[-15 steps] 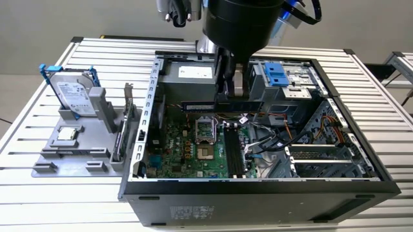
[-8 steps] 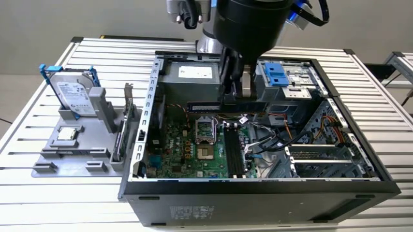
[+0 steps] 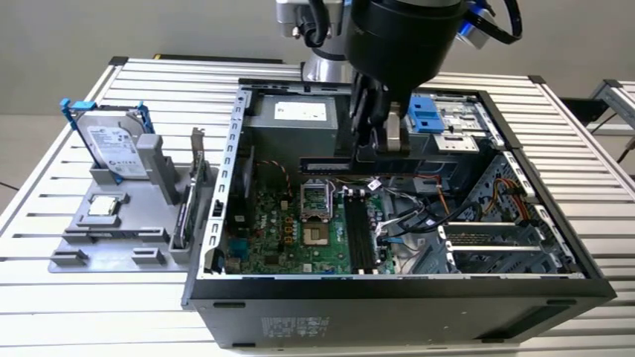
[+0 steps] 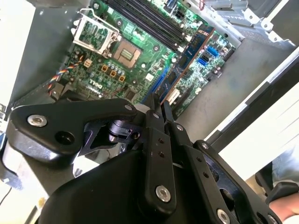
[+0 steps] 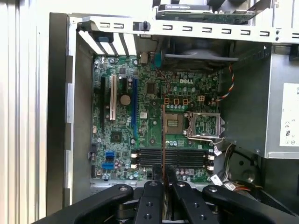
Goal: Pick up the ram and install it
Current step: 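Pick up the ram and move it above insertion slot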
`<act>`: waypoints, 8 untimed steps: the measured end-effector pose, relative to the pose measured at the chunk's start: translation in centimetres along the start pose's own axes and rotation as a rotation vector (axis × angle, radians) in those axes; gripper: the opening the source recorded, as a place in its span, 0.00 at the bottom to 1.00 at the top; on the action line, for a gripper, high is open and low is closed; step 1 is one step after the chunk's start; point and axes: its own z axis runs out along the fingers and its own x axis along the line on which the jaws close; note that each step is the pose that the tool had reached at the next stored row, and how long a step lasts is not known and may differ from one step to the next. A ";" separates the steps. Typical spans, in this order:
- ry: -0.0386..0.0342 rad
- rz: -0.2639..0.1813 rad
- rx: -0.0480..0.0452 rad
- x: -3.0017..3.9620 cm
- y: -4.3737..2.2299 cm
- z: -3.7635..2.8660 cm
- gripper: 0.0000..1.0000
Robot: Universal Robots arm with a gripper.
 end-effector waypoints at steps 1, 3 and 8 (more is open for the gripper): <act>-0.0002 0.005 0.0002 0.00 -0.09 0.02 0.00; -0.0003 0.016 0.0005 0.00 -0.28 0.06 0.00; -0.0006 0.028 0.0009 0.01 -1.01 0.10 0.00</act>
